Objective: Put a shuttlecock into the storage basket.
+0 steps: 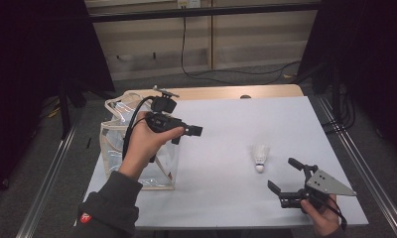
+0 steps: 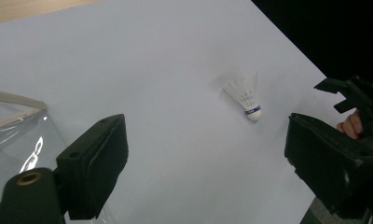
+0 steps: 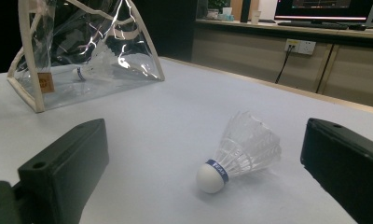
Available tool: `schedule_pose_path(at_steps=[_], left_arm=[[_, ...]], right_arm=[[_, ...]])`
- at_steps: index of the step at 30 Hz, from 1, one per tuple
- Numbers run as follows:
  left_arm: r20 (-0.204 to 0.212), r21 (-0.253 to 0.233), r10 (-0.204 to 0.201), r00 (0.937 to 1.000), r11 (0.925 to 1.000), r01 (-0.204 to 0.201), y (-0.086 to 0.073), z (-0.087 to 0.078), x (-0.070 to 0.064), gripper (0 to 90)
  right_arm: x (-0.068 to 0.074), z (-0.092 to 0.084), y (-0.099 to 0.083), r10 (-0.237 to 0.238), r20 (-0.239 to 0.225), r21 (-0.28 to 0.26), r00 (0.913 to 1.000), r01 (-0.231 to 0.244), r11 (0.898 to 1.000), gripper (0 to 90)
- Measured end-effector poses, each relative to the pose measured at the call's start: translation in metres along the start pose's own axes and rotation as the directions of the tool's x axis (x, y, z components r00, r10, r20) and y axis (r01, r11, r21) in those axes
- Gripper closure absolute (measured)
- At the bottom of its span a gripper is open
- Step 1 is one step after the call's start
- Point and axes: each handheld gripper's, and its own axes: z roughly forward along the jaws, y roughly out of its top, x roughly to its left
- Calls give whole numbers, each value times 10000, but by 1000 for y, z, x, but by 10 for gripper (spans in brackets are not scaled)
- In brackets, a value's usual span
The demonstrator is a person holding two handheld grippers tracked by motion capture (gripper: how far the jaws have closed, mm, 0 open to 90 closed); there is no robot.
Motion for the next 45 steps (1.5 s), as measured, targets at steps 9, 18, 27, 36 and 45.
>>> schedule_pose_path(at_steps=[9,18,27,36,45], left_arm=[[122,42,134,9998,9999,-135,-2,9,-5,122],[179,84,226,9996,9997,-227,-6,16,-9,111],[326,99,288,9991,9995,-292,-10,25,-11,104],[395,102,255,9989,9996,-259,-14,33,-11,104],[434,141,304,9986,9994,-310,-18,39,-12,103]], right_arm=[[0,0,0,22,-13,-14,10000,-22,10000,7],[0,0,0,10,-19,-18,10000,-10,10000,6],[0,0,0,39,-26,0,10000,-39,10000,6],[0,0,0,21,-36,3,10000,-21,10000,6],[0,0,0,29,-46,-4,10000,-29,10000,6]])
